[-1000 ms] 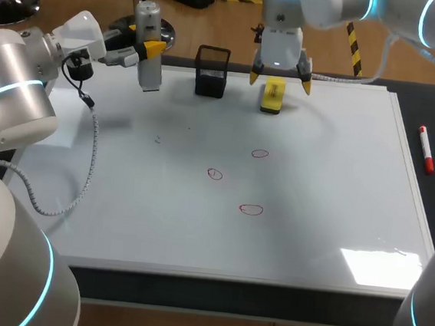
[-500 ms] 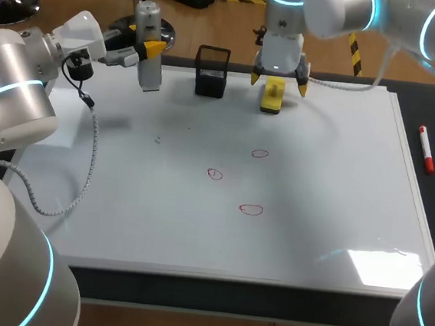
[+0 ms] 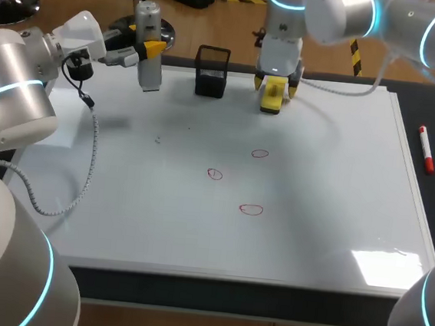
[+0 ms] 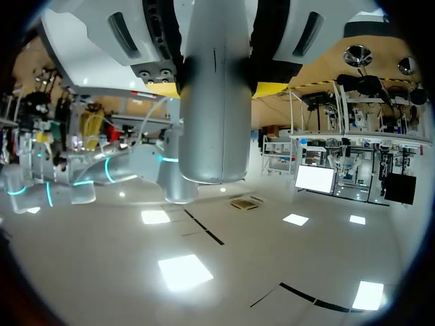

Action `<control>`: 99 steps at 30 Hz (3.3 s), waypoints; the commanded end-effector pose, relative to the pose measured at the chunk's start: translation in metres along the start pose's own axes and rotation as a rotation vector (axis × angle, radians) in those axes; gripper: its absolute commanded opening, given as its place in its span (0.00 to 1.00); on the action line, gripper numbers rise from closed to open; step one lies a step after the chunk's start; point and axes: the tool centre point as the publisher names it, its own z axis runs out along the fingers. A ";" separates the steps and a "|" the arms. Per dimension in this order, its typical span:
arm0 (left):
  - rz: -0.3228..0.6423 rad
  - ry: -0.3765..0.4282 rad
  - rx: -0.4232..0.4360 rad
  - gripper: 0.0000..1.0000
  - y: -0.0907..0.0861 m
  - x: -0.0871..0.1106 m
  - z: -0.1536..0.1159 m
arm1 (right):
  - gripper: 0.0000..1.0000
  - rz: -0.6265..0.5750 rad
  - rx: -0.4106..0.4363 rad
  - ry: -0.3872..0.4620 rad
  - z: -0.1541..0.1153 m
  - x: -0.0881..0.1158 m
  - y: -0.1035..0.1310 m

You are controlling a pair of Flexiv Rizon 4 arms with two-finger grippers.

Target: Pick up the inspection probe, press it on each red-marked spot on the whiteboard one by one, put down the probe, pick up the eraser, and wipe off all the red marks.

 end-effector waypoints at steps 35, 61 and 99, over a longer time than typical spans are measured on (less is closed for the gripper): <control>0.001 -0.003 0.003 0.00 0.000 0.000 0.001 | 0.00 0.024 -0.035 -0.002 -0.024 0.016 0.008; 0.001 -0.003 0.003 0.00 0.000 0.000 0.001 | 0.00 0.262 0.010 -0.048 -0.115 0.098 -0.023; 0.001 -0.003 0.003 0.00 0.000 0.000 0.001 | 0.00 0.521 0.021 -0.040 -0.117 0.213 -0.010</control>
